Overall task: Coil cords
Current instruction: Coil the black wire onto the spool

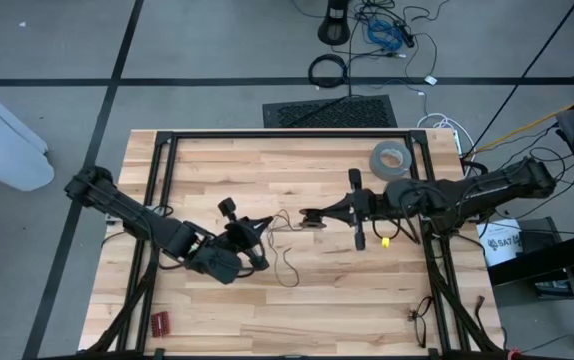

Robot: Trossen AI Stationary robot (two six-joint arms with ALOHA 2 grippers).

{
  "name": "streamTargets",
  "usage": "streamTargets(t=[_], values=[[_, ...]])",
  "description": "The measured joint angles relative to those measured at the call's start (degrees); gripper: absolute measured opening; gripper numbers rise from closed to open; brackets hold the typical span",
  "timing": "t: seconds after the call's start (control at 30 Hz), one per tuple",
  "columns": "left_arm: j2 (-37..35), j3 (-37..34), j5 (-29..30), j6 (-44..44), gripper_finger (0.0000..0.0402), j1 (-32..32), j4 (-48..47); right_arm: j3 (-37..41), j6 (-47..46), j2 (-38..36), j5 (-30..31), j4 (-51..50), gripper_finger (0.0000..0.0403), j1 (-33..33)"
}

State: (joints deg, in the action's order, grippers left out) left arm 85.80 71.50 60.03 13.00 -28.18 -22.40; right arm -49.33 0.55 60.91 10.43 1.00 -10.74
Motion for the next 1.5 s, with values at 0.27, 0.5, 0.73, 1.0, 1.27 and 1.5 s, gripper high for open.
streamTargets(t=[0.27, 0.5, 0.73, 1.0, 1.27, 1.5], values=[[-1.03, 1.25, -3.00, -3.11, 0.0001, -0.02, 1.83, -0.02, 0.55, 2.26, -0.01, -0.05, 0.0000, 2.35], [-1.03, 1.25, -3.81, -5.88, 0.0001, -0.03, 4.95, -0.01, 0.44, 2.86, -0.04, 0.56, 0.0000, 3.59], [-1.03, 1.25, -7.21, -10.58, 0.0001, 0.65, 15.79, 0.01, 1.67, 3.12, 1.84, 1.37, 0.0000, 3.72], [-1.03, 1.27, -12.11, -10.40, 0.0001, 3.85, 22.02, 0.00, 2.06, 3.41, 4.72, 4.45, 0.0000, 3.98], [-3.94, 1.42, -12.44, -6.82, 0.0001, 4.29, 11.80, -0.01, 0.74, 4.21, 3.76, 4.44, 0.0000, 3.91], [-8.25, 1.33, -12.48, 7.46, 0.0001, 3.31, -6.70, -0.01, 0.09, 4.21, -1.62, 4.22, 0.0000, 3.20]])
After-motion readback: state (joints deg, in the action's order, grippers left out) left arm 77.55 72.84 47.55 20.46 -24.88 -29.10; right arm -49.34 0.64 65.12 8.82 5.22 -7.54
